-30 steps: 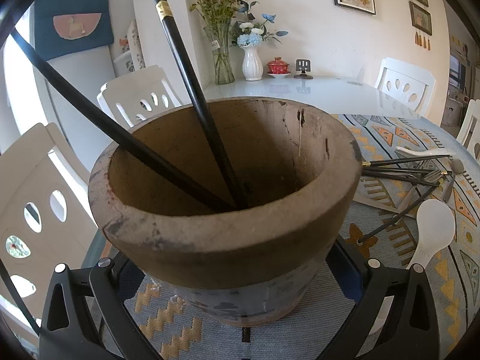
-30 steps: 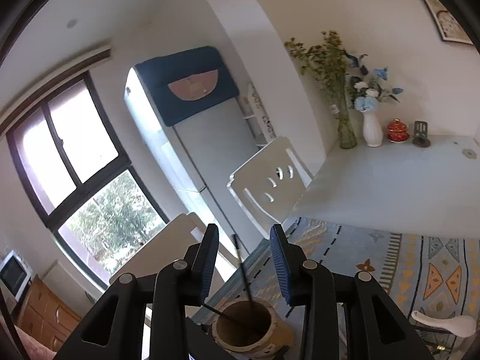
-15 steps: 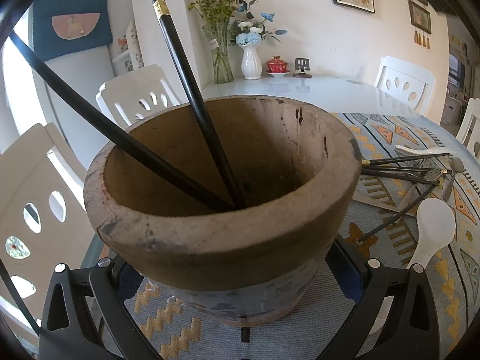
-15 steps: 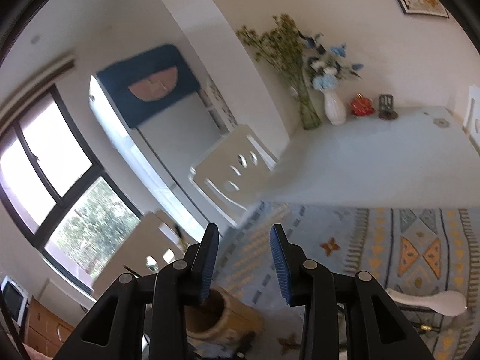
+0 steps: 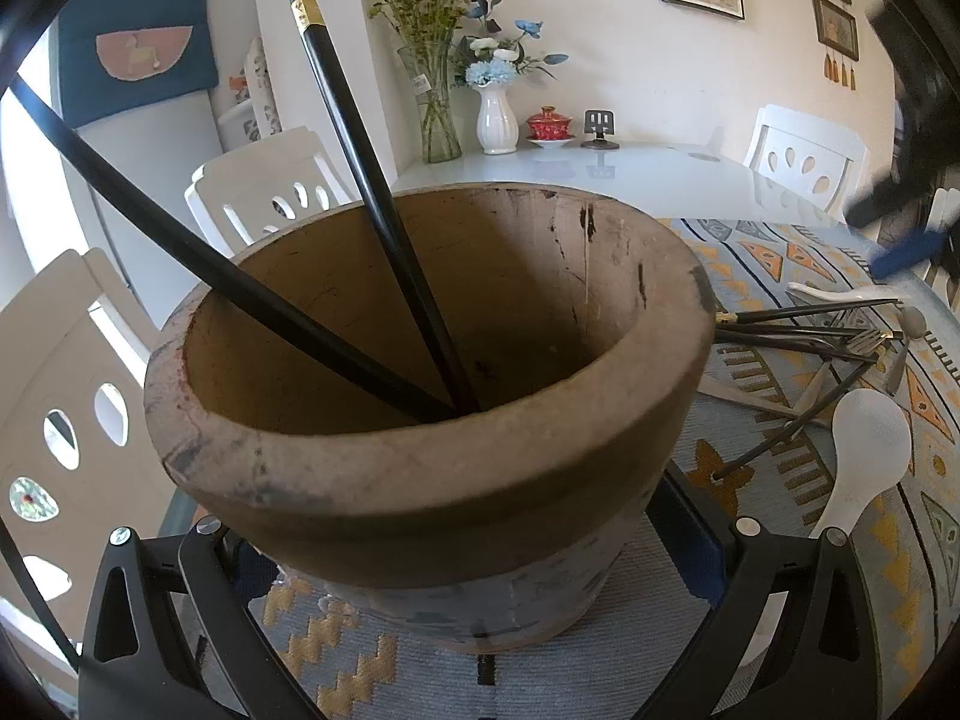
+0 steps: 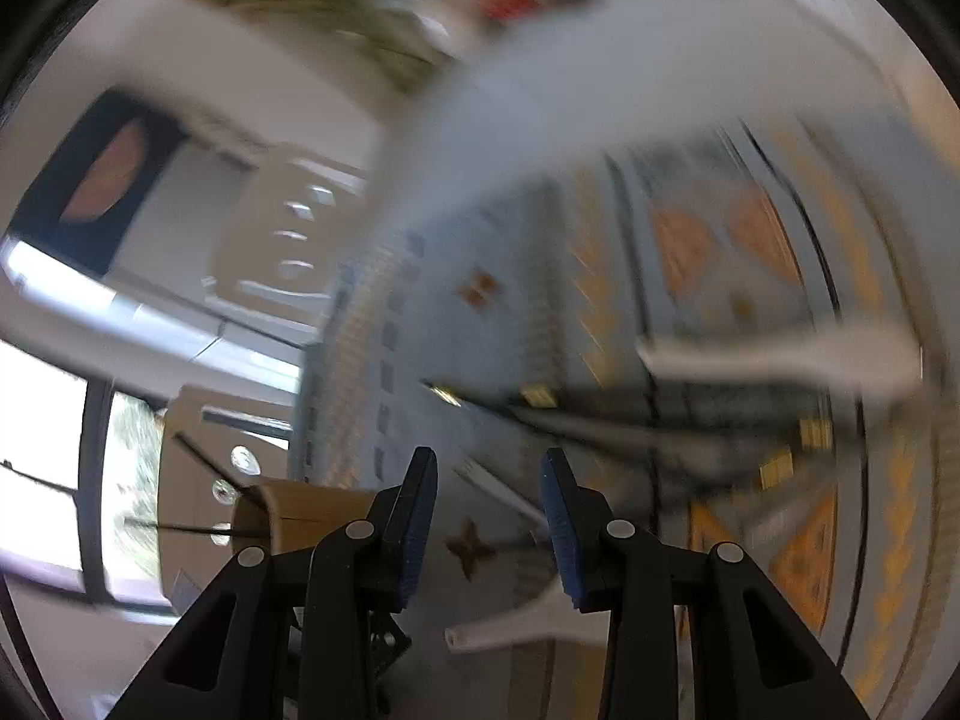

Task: Organize utensils

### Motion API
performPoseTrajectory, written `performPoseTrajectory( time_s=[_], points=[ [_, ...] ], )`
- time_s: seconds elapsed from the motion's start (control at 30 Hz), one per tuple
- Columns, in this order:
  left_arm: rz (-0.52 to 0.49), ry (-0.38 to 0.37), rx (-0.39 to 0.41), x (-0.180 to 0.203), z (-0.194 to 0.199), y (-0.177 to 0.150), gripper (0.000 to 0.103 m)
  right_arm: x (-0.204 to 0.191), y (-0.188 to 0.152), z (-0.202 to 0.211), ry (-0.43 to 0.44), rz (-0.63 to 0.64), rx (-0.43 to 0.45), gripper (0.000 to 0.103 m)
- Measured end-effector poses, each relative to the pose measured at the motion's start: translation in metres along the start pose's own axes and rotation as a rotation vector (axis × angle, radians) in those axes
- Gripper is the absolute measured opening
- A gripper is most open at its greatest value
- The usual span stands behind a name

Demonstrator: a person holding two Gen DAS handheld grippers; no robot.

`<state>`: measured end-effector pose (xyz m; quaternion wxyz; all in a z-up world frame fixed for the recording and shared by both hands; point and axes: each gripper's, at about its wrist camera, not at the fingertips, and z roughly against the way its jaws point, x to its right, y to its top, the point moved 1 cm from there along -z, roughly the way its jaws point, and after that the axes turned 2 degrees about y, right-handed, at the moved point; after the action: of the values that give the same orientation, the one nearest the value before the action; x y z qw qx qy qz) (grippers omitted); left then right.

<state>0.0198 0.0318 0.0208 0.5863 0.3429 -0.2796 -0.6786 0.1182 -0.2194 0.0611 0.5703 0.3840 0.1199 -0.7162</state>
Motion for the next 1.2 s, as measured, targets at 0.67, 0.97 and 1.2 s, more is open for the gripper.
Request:
performPoseTrajectory(
  time_s=[0.67, 0.97, 1.2],
  points=[
    [-0.001, 0.000, -0.003, 0.001, 0.000, 0.000, 0.102, 0.080, -0.048, -0.011, -0.081, -0.246, -0.176, 0.045],
    [-0.001, 0.000, -0.003, 0.000, 0.000, 0.000, 0.102, 0.080, -0.058, -0.028, -0.023, -0.257, -0.161, 0.049],
    [0.006, -0.001, -0.004, -0.002, 0.000, -0.002, 0.102, 0.073, -0.058, -0.026, -0.009, -0.224, -0.108, 0.049]
  ],
)
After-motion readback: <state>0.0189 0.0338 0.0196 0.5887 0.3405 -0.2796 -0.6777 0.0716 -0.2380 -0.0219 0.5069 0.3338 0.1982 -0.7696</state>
